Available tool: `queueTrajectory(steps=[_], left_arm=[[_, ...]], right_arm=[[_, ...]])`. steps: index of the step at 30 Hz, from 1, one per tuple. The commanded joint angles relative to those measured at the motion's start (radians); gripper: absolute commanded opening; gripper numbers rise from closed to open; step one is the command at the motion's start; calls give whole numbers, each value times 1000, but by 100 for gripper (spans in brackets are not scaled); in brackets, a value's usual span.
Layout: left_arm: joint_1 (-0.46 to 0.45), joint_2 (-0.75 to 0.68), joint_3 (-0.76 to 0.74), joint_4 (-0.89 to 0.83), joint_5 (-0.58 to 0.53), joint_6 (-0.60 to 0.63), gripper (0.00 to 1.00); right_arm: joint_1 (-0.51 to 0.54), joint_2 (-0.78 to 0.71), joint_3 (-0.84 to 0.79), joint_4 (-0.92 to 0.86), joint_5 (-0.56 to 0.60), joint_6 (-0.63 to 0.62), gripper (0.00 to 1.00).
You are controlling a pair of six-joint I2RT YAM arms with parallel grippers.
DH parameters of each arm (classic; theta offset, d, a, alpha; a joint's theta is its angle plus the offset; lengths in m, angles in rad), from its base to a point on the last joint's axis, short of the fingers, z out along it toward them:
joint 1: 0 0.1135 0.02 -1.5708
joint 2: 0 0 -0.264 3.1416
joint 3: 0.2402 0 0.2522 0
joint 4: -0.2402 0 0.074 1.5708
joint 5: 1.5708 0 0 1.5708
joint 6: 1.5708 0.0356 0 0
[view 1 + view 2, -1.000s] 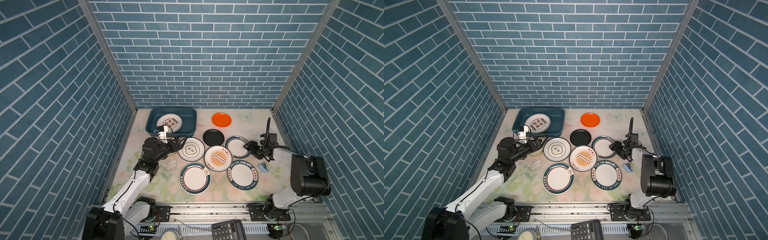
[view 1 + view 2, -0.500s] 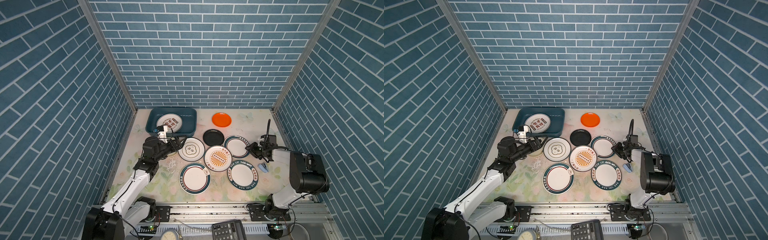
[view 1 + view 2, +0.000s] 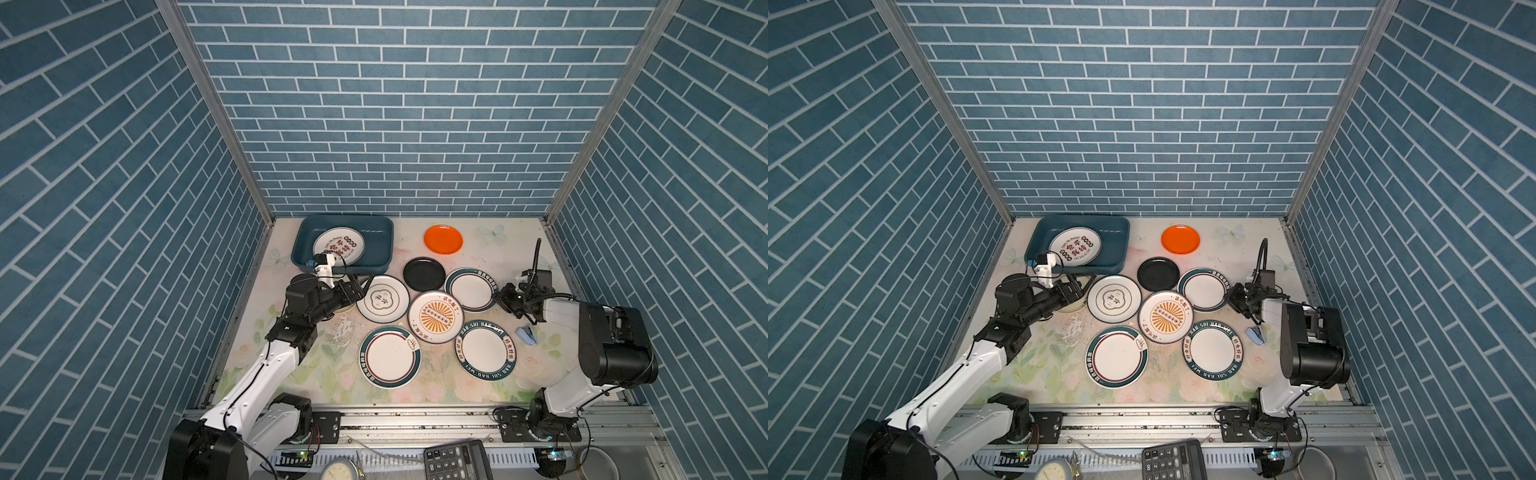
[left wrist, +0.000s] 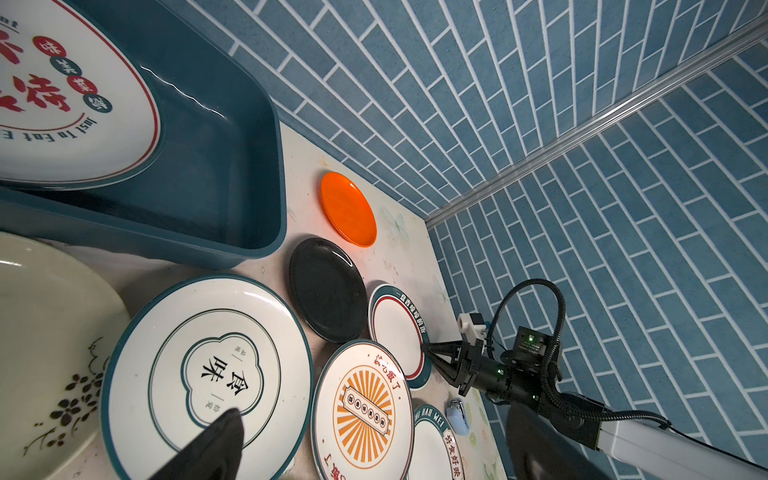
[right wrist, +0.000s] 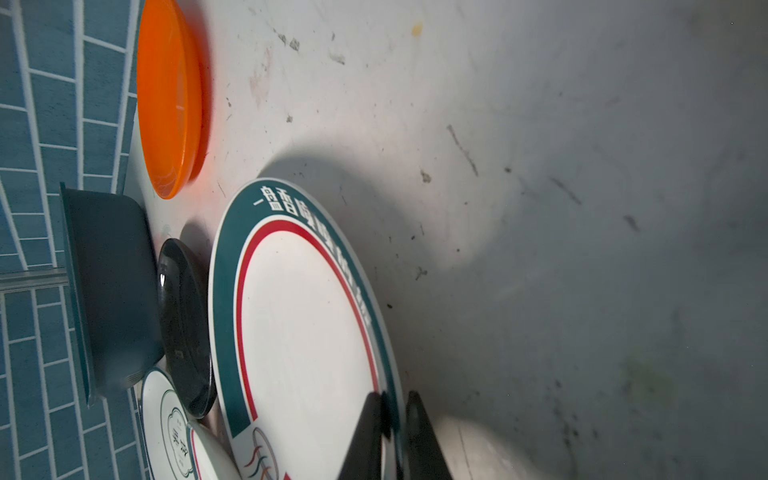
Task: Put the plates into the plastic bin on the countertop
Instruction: 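Lower the right gripper onto the green-rimmed red-ring plate's rim and grasp it, then lift the green-rimmed plate upright with the right gripper toward the left gripper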
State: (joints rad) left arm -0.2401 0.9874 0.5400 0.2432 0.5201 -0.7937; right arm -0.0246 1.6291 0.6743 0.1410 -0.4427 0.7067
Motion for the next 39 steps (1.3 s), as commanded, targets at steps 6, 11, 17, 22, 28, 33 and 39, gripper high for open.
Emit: queueTrajectory(steps=[6, 11, 17, 22, 28, 33, 39], left_arm=[[-5, -12, 26, -13, -8, 18, 100], [-5, -8, 25, -11, -9, 20, 100], [-5, 1, 24, -5, -9, 21, 100], [-5, 14, 26, 0, -10, 19, 100], [-7, 43, 28, 31, 3, 8, 100], [-20, 55, 38, 37, 6, 8, 100], [-37, 66, 40, 48, 4, 10, 100]], right_arm=[[-4, -23, -16, -111, 117, 4, 0], [-20, -75, -21, -127, 129, 22, 0], [-42, -134, -16, -141, 102, 40, 0], [-50, -187, -10, -174, 95, 37, 0], [-55, -254, 1, -212, 69, 30, 0], [-56, -314, 6, -236, 41, 30, 0], [-57, -415, -8, -225, 17, 27, 0]])
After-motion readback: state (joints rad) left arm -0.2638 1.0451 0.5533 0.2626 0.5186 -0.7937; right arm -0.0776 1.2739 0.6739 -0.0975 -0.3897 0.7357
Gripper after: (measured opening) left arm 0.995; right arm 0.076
